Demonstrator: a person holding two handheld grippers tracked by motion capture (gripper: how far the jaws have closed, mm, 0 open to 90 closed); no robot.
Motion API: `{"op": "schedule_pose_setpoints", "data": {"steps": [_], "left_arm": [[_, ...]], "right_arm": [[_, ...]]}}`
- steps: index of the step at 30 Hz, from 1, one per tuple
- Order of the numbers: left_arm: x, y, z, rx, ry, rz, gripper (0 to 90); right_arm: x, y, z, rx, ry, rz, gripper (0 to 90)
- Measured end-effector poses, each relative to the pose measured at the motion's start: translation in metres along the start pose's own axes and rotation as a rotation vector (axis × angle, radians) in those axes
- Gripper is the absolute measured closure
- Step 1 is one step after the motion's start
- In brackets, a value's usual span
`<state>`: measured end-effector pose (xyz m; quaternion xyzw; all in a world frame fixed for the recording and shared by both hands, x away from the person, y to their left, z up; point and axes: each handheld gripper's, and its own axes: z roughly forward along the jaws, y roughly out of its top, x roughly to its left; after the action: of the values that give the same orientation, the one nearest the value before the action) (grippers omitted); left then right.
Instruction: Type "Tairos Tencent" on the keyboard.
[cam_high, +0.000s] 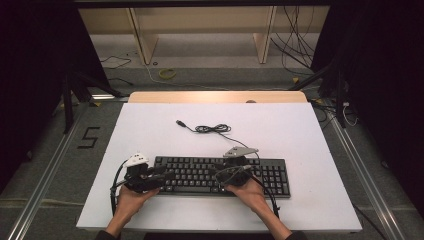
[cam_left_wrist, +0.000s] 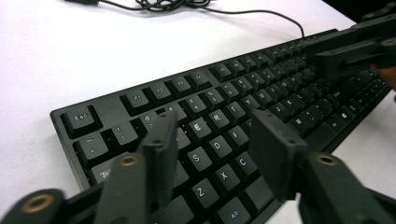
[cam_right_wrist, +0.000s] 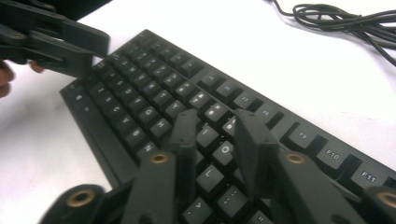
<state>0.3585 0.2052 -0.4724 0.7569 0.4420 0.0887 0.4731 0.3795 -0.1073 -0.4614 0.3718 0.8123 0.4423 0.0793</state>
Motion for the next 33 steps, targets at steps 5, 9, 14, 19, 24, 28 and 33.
{"op": "schedule_pose_setpoints", "data": {"steps": [5,9,14,19,24,28,33], "left_arm": [[-0.002,0.0,0.004,0.034,0.006,0.022,65.6],[-0.004,0.0,0.007,0.044,0.014,0.03,73.8],[-0.006,0.001,0.011,0.066,0.029,0.05,83.4],[-0.006,0.001,0.015,0.082,0.04,0.057,88.8],[-0.005,0.001,0.017,0.101,0.046,0.064,89.0],[-0.004,0.001,0.018,0.107,0.051,0.057,89.0],[-0.005,0.001,0.018,0.113,0.05,0.055,89.0]], "right_arm": [[0.003,-0.001,-0.005,-0.011,0.016,-0.013,57.6],[0.003,-0.002,-0.01,-0.025,0.025,-0.005,49.7],[0.004,-0.003,-0.016,-0.035,0.029,0.005,41.9],[0.004,-0.006,-0.021,-0.039,0.035,0.009,38.3],[0.003,-0.009,-0.026,-0.054,0.034,0.014,36.0],[0.003,-0.011,-0.03,-0.065,0.037,0.016,35.0],[0.003,-0.013,-0.033,-0.069,0.034,0.012,34.5]]}}
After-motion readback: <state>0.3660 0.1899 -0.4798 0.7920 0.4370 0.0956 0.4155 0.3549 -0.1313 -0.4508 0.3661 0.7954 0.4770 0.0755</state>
